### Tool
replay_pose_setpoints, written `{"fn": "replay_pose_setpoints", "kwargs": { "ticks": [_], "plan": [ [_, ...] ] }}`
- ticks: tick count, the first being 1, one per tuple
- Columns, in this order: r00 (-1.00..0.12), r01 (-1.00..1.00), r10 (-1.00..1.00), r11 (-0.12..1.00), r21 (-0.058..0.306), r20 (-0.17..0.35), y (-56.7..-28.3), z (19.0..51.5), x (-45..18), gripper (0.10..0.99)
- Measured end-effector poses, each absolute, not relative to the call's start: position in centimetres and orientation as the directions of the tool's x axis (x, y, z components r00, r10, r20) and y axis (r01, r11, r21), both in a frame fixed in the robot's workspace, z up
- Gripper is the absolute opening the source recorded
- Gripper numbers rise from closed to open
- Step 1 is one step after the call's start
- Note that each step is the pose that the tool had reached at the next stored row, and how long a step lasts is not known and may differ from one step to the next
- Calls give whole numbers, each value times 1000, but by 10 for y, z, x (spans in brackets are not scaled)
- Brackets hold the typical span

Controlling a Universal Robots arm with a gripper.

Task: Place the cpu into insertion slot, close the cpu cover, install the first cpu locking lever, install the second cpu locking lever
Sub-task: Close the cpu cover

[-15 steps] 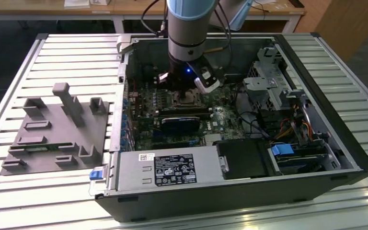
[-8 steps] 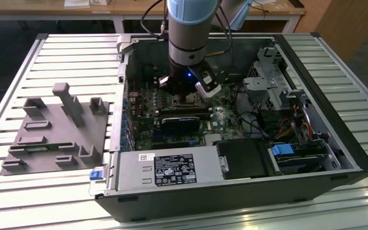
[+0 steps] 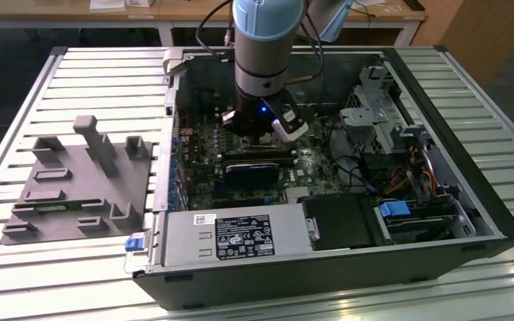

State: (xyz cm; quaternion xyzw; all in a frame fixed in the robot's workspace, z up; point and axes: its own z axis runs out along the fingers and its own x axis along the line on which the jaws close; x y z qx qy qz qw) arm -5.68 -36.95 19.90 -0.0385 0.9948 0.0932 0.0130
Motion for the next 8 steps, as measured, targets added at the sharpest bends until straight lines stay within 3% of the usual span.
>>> {"fn": "replay_pose_setpoints", "kwargs": {
  "ticks": [8],
  "plan": [
    [-997, -79, -74, 975, 205, -35, -369, 195, -59, 106]
  ]
}}
